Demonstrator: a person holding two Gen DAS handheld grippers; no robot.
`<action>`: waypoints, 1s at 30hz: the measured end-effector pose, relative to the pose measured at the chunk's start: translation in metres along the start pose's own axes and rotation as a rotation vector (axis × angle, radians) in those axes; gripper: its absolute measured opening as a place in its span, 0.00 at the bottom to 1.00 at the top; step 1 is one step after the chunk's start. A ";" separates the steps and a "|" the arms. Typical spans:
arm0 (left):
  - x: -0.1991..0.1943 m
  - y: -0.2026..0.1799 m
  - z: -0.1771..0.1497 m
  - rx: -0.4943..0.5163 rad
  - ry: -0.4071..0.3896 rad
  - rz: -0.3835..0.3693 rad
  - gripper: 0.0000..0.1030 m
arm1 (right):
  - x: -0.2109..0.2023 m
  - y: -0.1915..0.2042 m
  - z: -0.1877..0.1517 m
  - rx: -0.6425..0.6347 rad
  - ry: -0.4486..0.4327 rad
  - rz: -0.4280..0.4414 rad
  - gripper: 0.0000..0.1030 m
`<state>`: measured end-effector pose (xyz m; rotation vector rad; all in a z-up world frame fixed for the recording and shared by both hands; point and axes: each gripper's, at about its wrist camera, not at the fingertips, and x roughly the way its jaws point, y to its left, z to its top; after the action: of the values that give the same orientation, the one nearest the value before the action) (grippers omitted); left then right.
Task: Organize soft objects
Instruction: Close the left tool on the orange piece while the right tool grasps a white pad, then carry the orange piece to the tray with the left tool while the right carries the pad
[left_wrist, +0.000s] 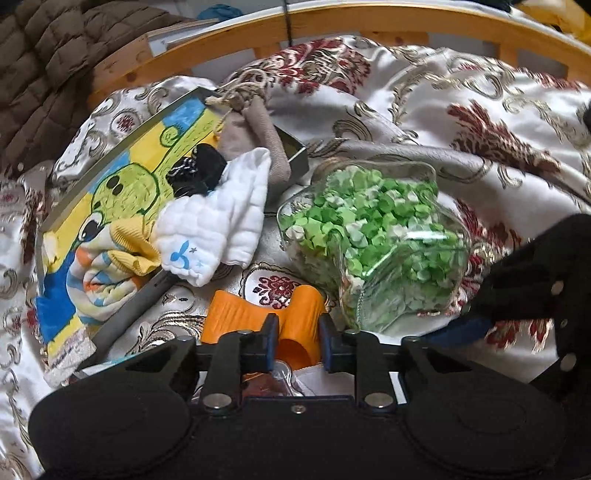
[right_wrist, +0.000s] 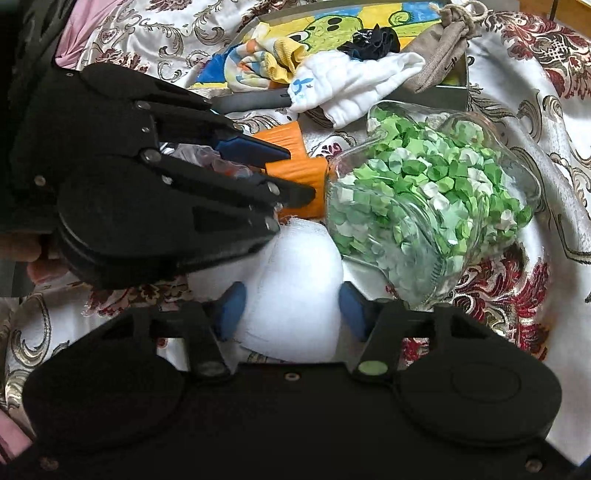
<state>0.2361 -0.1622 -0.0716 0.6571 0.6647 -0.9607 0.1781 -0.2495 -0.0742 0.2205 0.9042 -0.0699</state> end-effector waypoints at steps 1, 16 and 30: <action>0.000 0.000 0.000 -0.010 -0.001 -0.001 0.20 | 0.001 -0.001 0.000 0.005 0.004 0.000 0.33; -0.035 0.025 0.001 -0.304 -0.069 0.056 0.15 | 0.000 -0.024 0.003 0.067 0.034 0.050 0.04; -0.101 0.046 -0.002 -0.591 -0.288 0.073 0.15 | -0.042 -0.038 0.009 0.120 -0.067 0.131 0.00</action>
<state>0.2348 -0.0900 0.0130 0.0187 0.6208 -0.7198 0.1528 -0.2894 -0.0418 0.3865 0.8177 -0.0098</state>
